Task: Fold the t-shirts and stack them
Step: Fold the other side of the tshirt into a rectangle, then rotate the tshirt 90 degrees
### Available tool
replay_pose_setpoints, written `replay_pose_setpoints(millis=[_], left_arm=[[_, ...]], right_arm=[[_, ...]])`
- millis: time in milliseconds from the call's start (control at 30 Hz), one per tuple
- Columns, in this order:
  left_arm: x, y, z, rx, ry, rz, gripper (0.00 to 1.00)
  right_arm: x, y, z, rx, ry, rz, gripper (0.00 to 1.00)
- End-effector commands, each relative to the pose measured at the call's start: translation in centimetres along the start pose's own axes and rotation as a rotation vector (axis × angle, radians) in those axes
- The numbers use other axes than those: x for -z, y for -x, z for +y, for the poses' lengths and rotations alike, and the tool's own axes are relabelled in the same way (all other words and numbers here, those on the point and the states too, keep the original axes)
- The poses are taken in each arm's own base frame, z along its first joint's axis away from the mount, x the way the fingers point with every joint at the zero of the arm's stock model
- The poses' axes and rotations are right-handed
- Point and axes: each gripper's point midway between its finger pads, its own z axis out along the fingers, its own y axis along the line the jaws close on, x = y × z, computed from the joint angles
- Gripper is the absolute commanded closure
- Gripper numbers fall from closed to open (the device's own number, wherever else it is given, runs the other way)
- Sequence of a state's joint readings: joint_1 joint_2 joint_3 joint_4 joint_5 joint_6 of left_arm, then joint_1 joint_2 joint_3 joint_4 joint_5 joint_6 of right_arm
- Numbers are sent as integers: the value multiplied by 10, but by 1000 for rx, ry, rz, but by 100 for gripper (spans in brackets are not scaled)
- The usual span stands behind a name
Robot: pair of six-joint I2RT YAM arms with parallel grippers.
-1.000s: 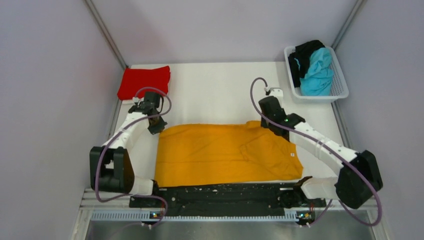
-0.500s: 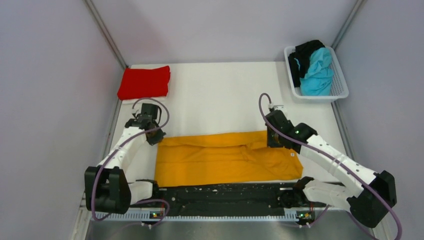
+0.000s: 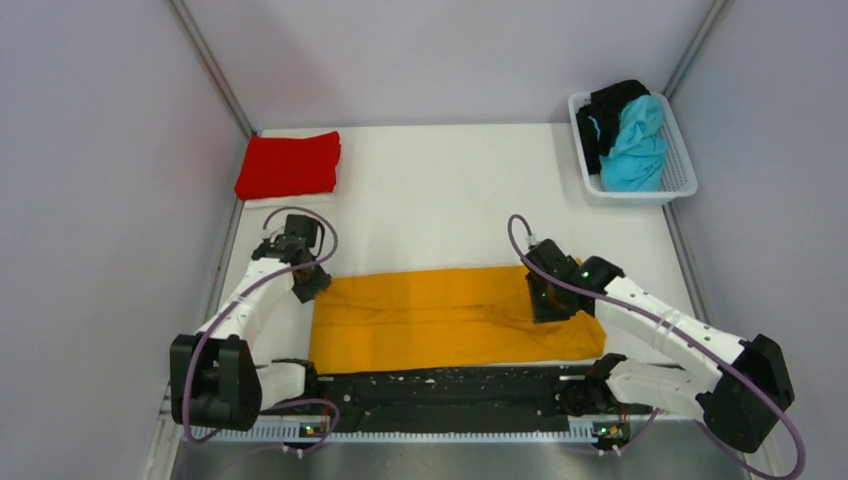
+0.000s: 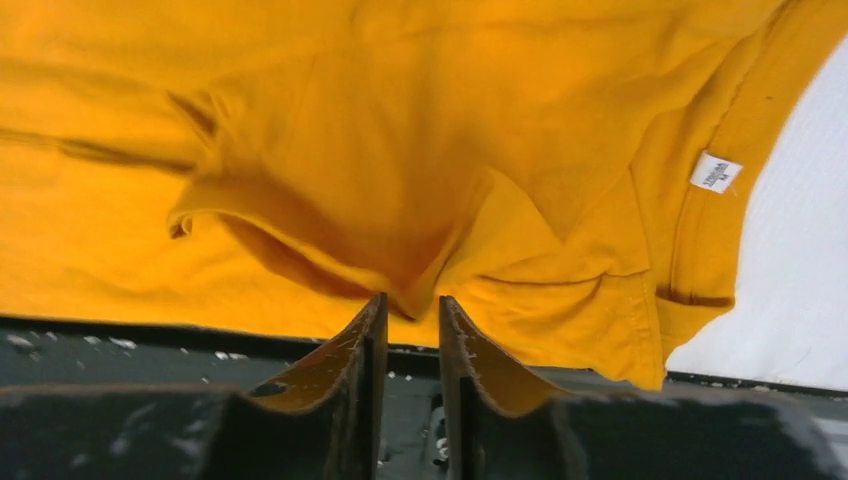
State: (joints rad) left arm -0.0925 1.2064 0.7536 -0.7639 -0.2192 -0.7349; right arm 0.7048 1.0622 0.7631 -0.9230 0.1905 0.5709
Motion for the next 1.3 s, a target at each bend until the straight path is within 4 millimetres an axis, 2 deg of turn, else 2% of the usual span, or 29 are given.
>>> replay_pose_setpoints(millis=[0,67,133,167,200,367,400,467,533,600,733,833,900,1000,1100,1200,1267], left_arm=[[10,-2,13,30,47,-12,57],[20,0,17,48,61,-21,40],[32,7,17,65,51,-50,4],[39,13,13,70,23,-70,2],[44,19,5,68,-23,-89,1],[54,28,-54,12,-311,-83,1],[50,27,-61,0,-328,-61,1],[43,22,-69,-29,-329,-33,1],[35,11,-78,-66,-328,13,1],[26,-2,-86,-103,-331,69,1],[9,-23,-88,-141,-297,138,1],[-1,-43,-87,-164,-292,200,1],[-9,-52,-80,-166,-266,226,1],[-15,-59,-73,-174,-234,250,1],[-18,-62,-77,-174,-246,271,1],[-20,-64,-82,-147,-258,271,1],[-19,-64,-87,-123,-268,262,1]], right_arm=[[4,-25,18,31,125,93,63],[14,-28,28,38,203,98,45],[28,-22,37,57,271,65,20],[32,-17,38,62,283,39,7],[35,-10,38,58,277,8,2],[25,34,34,10,176,-136,1],[21,41,39,-2,182,-154,1],[7,43,37,-44,155,-147,1],[-12,35,28,-126,114,-91,1],[-31,16,16,-225,95,-10,1],[-48,-14,11,-348,132,67,1],[-60,-24,7,-394,126,60,1],[-68,-18,9,-428,140,28,1],[-79,2,4,-429,117,-47,1],[-84,34,-10,-416,54,-123,1],[-85,78,-21,-415,41,-208,1],[-84,113,-19,-416,79,-262,1]])
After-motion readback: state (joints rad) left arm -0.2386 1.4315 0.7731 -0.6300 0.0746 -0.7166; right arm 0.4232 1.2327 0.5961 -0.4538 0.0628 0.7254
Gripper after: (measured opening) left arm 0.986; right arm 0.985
